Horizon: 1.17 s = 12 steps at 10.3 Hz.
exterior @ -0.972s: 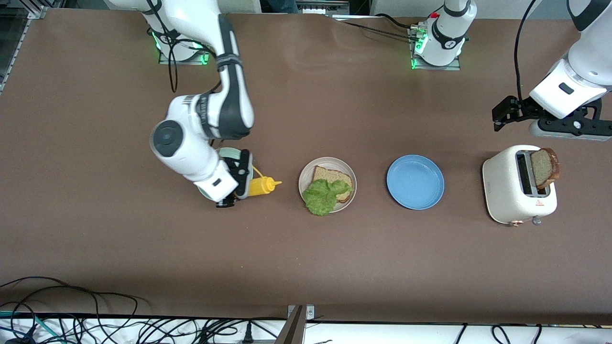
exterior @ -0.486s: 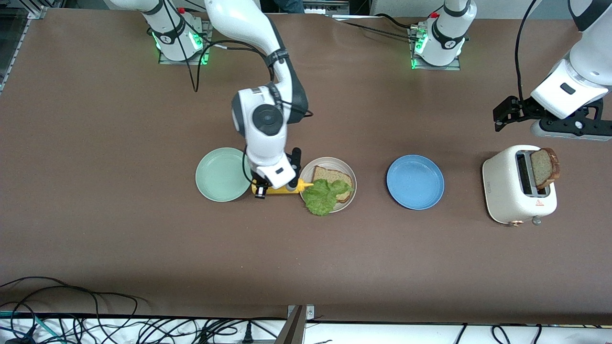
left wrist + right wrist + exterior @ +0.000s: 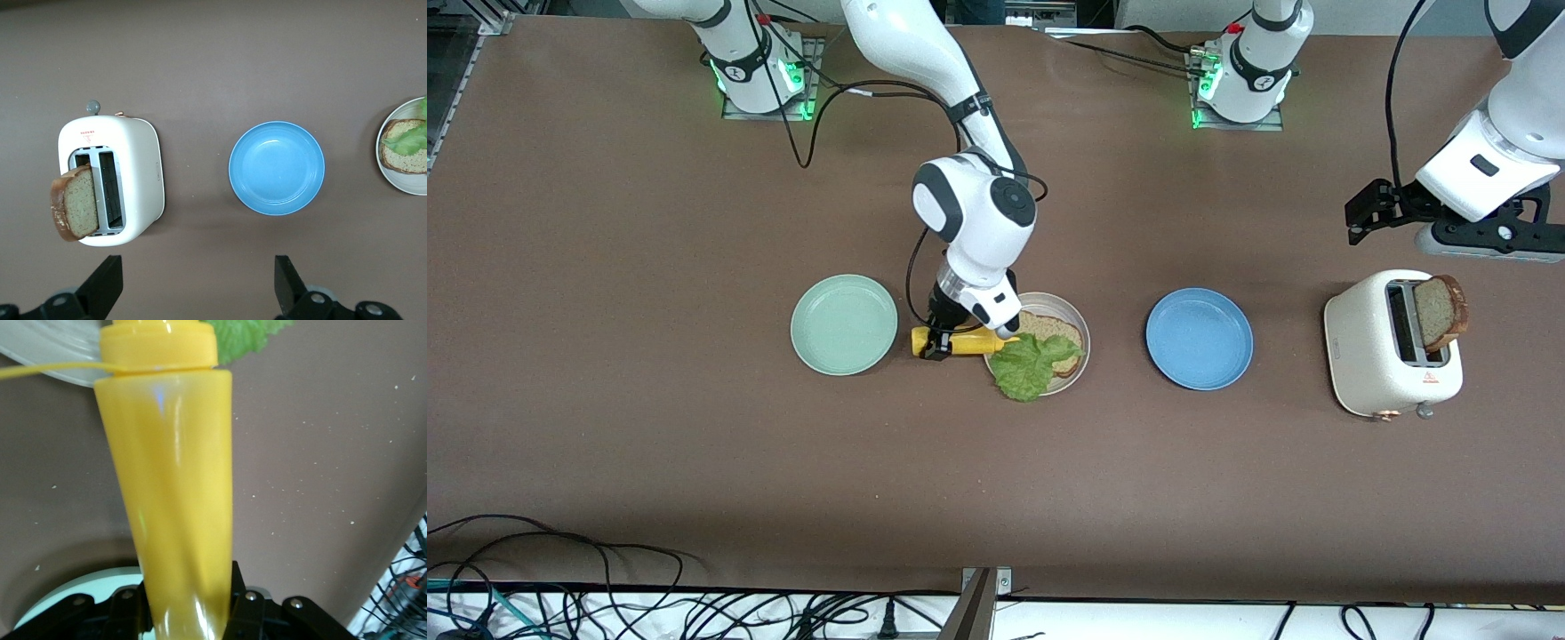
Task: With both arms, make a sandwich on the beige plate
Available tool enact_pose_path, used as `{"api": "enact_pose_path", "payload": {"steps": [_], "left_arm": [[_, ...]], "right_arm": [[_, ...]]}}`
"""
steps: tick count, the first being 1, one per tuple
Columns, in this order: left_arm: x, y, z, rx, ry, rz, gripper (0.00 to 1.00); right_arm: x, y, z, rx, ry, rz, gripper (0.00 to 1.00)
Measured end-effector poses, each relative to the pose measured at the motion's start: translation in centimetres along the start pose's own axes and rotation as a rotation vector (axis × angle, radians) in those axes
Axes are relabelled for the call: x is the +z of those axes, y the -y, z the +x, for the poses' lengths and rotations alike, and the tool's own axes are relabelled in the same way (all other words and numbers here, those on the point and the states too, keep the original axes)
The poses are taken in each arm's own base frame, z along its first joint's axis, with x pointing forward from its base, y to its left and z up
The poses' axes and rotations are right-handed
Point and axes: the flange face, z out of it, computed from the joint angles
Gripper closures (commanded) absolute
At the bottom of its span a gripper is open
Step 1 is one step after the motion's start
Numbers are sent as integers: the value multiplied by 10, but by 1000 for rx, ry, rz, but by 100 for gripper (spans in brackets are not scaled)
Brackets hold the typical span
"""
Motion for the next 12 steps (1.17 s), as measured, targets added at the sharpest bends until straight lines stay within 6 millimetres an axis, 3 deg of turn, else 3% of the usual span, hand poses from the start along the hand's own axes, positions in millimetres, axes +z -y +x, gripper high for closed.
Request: {"api": "enact_pose_path", "payload": {"steps": [3,8,10,12], "left_arm": [[0,1,0,-1,0,0,0],[1,1,1,-2,3,0,0],[3,1,1,-2,5,0,0],[3,1,1,-2,5,0,0]], "right_arm": [[3,15,14,-55,47,-36,100],[-4,10,13,-36,39,-46,100],[-19,-12,-10,58,-7,-4,100],[-32,-45,-63,154,-55,111,100]]}}
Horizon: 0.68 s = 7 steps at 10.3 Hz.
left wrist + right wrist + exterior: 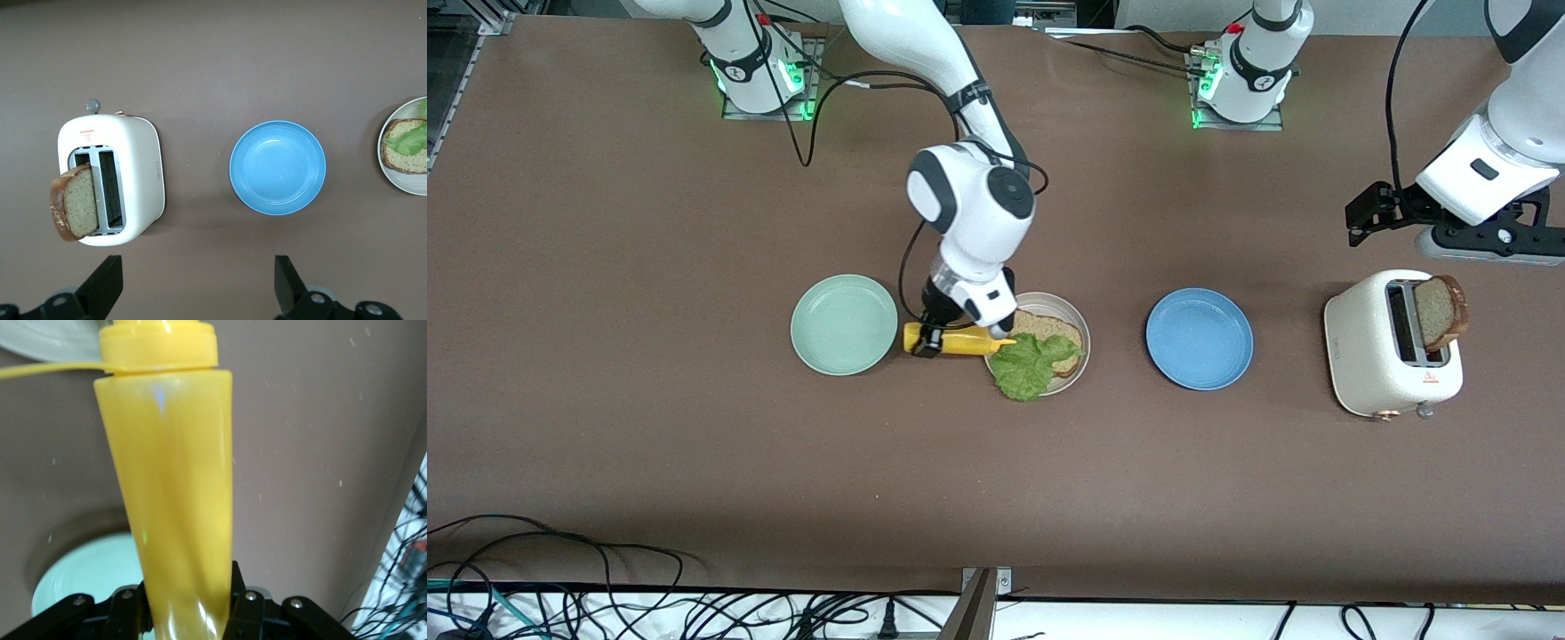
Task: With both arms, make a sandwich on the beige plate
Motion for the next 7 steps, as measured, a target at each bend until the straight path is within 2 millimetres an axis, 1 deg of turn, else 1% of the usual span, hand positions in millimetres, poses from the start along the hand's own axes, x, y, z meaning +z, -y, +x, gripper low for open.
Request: {"api": "enact_pose_path", "payload": {"steps": [1,2,3,4,5,6,7], "left_arm": [[0,0,0,0,-1,0,0],[-1,0,0,1,-1,0,0],[-1,0,0,1,-1,0,0],[0,0,0,1,-1,0,0],[0,0,1,1,-1,0,0],[0,0,1,0,-1,0,0],[0,0,1,0,-1,0,0]], "right_arm": [[-7,-25,-32,30,-37,64,100],[-10,-52,-70,57,-84,131,100],[-5,-76,-112,80,-139,201,100],[6,-97,-156,106,-211,277,100],[26,-112,-206,130,-300,357,100],[49,-121,-252,143,-381,421,100],[71,-123,-292,143,-452,474,100]]}}
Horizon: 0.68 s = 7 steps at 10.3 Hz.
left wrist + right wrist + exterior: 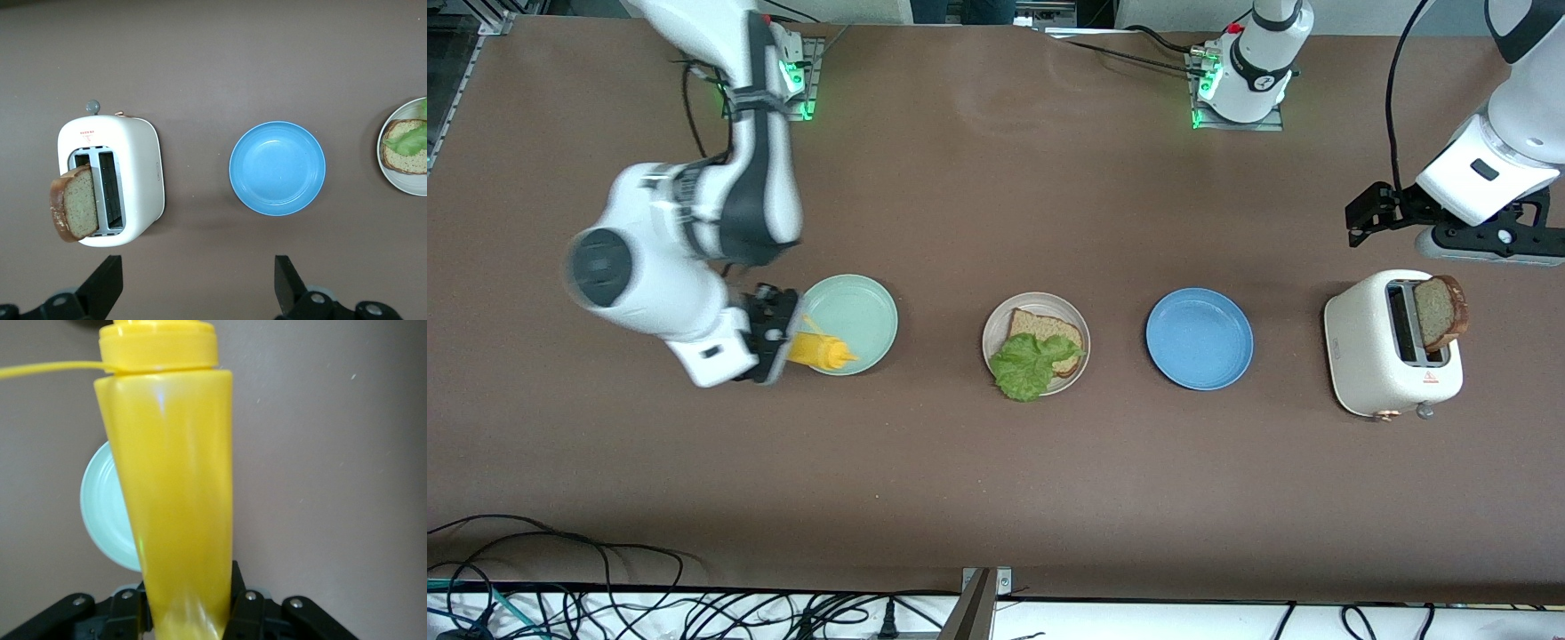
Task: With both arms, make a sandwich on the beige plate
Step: 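Carry the yellow bottle back beside the pale green plate, right gripper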
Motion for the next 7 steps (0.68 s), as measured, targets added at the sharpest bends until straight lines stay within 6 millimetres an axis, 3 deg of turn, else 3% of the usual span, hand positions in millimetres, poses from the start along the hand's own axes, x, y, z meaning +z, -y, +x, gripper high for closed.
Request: {"api": "enact_pose_path", "payload": {"steps": [3,6,7], "left_arm": [[1,0,0,0,1,0,0],[6,4,2,-7,10,-1,0],[9,12,3,-20,15,-1,0]], "right_arm": [[15,-7,-105,-28,-150,119,100],[64,4,-238,-84,-372,177,100],[77,10,-272,-103,-445,179,100]]}}
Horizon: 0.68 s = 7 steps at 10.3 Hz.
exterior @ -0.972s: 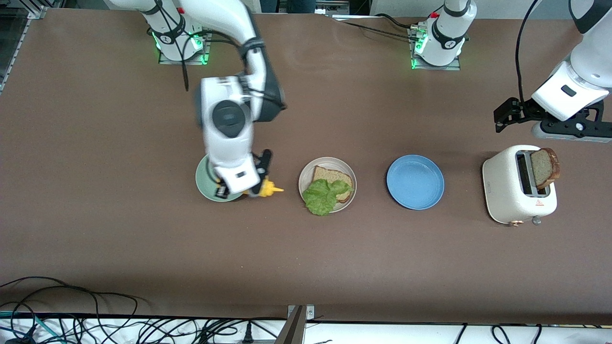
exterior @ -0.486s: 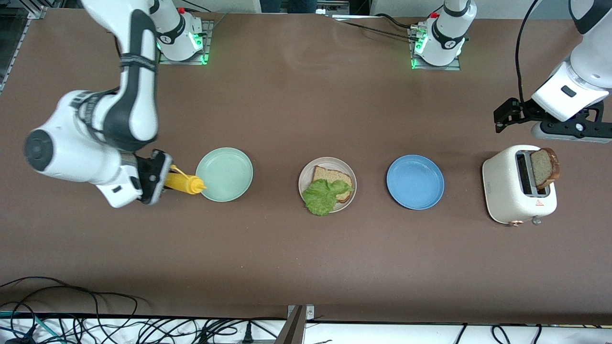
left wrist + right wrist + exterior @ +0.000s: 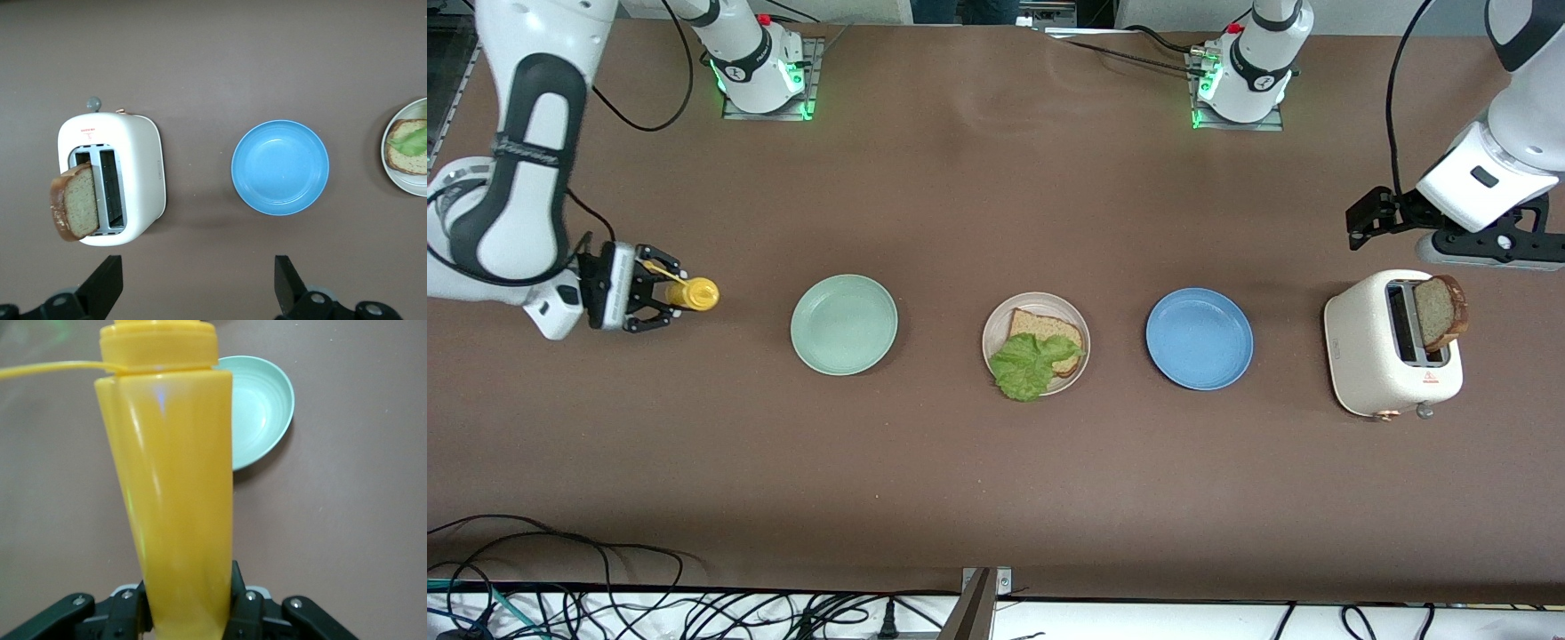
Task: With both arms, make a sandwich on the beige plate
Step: 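Carry the yellow bottle back beside the pale green plate, right gripper, then lower the bottle with the right gripper while the left gripper reaches the toaster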
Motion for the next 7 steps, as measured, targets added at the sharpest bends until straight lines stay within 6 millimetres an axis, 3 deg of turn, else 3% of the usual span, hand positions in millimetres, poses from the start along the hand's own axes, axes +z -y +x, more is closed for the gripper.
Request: {"api": "enact_pose_path", "payload": {"steps": [2,4,5,7], "left_arm": [[6,14,2,-23,11,2,0],[29,56,8,-82,50,30,0],[44,81,13,-96,63,51,0],[66,117,23,-88,44,57,0]], "right_arm": [[19,7,-50,-46,-163,15,100],[60,5,-91,-45,-281,52,100],[80,4,-107,-57,-328,61,100],[101,1,-118,-111,-406,38,100]]}}
